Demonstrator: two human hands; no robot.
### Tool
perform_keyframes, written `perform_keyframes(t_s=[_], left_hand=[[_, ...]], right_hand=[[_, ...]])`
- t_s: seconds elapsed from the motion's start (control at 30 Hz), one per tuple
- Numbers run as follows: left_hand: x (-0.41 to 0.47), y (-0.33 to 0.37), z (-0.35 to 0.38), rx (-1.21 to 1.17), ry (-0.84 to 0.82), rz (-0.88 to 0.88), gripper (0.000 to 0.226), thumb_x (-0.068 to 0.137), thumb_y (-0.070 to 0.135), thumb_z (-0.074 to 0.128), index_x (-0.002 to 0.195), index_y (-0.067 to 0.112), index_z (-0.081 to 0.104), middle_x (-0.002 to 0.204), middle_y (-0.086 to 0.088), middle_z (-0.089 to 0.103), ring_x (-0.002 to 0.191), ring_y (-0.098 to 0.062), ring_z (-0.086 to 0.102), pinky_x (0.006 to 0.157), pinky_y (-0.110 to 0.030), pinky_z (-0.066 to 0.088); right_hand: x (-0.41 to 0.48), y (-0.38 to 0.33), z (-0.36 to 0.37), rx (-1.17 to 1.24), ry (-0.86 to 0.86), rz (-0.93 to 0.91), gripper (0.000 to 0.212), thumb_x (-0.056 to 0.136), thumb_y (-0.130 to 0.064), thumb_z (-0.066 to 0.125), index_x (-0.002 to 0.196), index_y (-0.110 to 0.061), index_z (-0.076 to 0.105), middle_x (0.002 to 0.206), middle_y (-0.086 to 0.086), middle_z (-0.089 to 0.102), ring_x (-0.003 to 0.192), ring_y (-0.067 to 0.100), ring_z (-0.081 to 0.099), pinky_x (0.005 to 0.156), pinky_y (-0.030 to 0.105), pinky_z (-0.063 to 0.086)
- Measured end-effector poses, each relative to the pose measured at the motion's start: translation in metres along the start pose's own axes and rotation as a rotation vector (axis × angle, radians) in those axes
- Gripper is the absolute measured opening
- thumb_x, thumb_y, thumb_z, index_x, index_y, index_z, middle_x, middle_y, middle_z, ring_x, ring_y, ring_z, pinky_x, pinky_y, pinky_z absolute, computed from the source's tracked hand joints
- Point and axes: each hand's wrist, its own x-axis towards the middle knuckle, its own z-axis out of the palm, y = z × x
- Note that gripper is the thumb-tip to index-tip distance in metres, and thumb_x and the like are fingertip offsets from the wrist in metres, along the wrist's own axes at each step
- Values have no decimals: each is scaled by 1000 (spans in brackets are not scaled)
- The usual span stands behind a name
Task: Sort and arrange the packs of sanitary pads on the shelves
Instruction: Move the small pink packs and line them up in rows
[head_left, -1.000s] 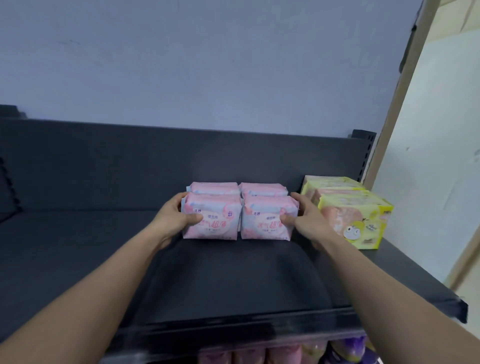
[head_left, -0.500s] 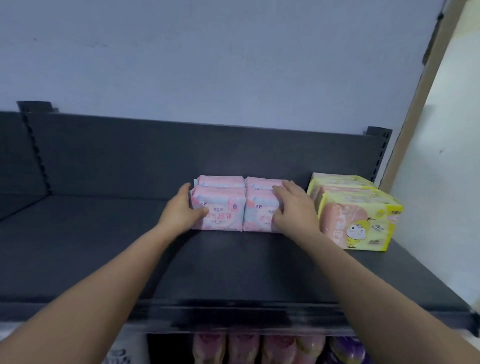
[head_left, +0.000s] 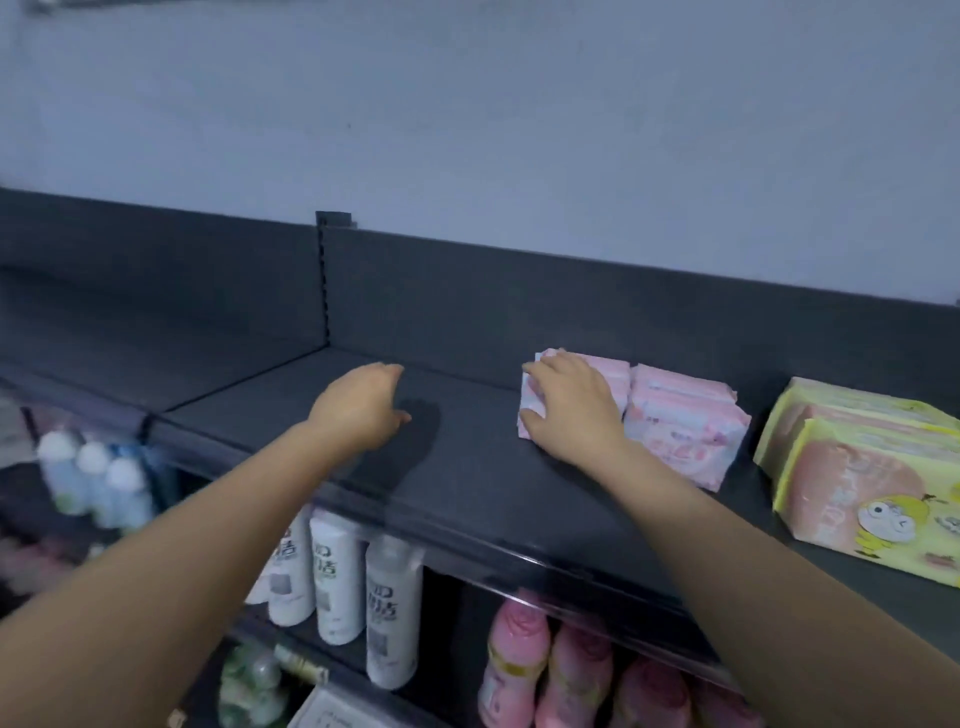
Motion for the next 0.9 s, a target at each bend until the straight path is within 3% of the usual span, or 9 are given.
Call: perform_keyframes(t_s=[0.23, 0.37, 0.47, 0.63, 0.77, 0.9], left_hand=[[-74, -103, -45, 279, 45, -211, 55, 90, 35, 60, 137, 11, 43, 140, -7, 48, 129, -27, 45, 102, -39, 41], [-123, -159, -73, 368, 71, -333, 41, 91, 31, 57, 126, 12, 49, 128, -6, 55, 118, -27, 52, 90, -37, 46], [-158, -200, -92, 428, 48, -420, 38, 90, 32, 58, 121, 13, 49, 121, -5, 56, 114, -26, 53, 84, -35, 41], [-215, -273, -122, 493, 39, -541, 38, 90, 31, 58, 123, 13, 50, 123, -5, 56, 116, -26, 53, 88, -36, 41], [-262, -343, -147, 547, 13, -636, 33, 91, 32, 57, 117, 13, 51, 120, -6, 58, 110, -27, 55, 69, -32, 34], [-300, -410, -168, 571, 1, -719, 32, 92, 30, 57, 119, 14, 50, 118, -6, 58, 107, -28, 56, 70, -33, 38]], right_hand=[[25, -114, 16, 66, -167, -215, 60, 91, -37, 60, 143, -17, 40, 143, 7, 46, 136, 27, 34, 109, 37, 32], [35, -190, 25, 104, -217, -354, 62, 92, -38, 58, 146, -18, 37, 142, 7, 45, 133, 27, 36, 106, 38, 34], [39, -251, 32, 105, -220, -450, 60, 90, -38, 59, 143, -17, 41, 138, 8, 48, 129, 29, 40, 104, 40, 37], [41, -354, 45, 127, -248, -567, 54, 87, -38, 61, 135, -18, 46, 133, 7, 50, 124, 29, 43, 99, 39, 39], [43, -446, 55, 168, -273, -661, 57, 88, -36, 60, 139, -18, 43, 136, 6, 48, 127, 28, 41, 99, 37, 39], [46, -535, 66, 202, -278, -723, 55, 86, -37, 63, 135, -17, 47, 132, 8, 50, 126, 31, 43, 97, 41, 43]])
